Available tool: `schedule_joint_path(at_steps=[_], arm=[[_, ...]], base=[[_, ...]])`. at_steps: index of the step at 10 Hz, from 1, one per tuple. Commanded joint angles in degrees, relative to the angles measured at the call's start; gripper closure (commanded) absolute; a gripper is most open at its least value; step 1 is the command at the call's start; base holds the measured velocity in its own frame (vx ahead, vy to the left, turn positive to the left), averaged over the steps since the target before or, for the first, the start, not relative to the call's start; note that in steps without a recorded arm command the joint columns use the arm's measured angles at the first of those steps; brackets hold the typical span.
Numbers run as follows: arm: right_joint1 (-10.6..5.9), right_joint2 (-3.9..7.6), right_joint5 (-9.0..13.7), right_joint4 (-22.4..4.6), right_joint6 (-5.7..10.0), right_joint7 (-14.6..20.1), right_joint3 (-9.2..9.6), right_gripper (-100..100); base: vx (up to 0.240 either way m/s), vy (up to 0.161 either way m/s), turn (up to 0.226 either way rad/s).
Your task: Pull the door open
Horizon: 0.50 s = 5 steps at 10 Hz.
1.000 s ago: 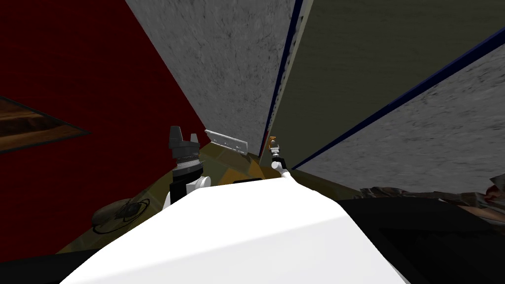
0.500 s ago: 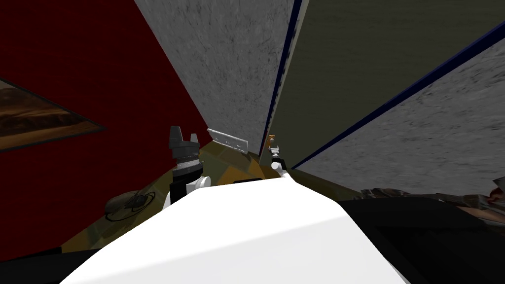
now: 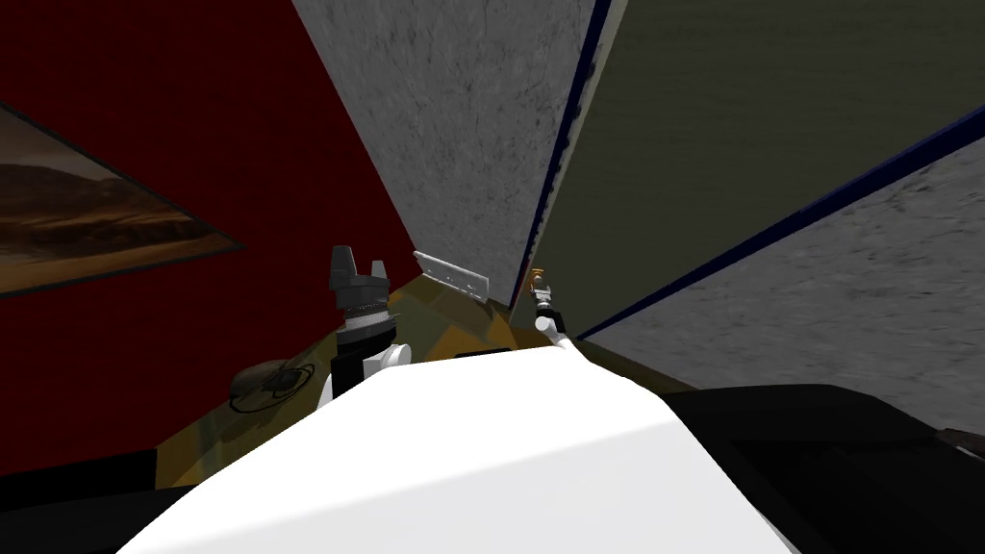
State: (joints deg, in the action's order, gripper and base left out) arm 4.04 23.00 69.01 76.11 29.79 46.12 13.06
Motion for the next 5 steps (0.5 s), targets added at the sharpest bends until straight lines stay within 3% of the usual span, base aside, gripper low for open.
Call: schedule_joint_path(at_steps=[1, 3, 4, 5], arm=[[-0.19, 1.45, 0.29, -1.46, 0.51, 1.96, -1.12, -100], [0.0, 3.17, 0.56, -2.64, 1.05, 3.95, -2.24, -100], [-0.35, 2.55, 0.48, -2.53, 0.86, 3.18, -1.87, -100], [-0.35, 2.55, 0.48, -2.53, 0.86, 3.18, -1.87, 100]], base=[[0.217, -0.014, 0.154], [0.205, -0.028, 0.188], [0.087, -0.018, 0.033], [-0.007, -0.005, -0.064]])
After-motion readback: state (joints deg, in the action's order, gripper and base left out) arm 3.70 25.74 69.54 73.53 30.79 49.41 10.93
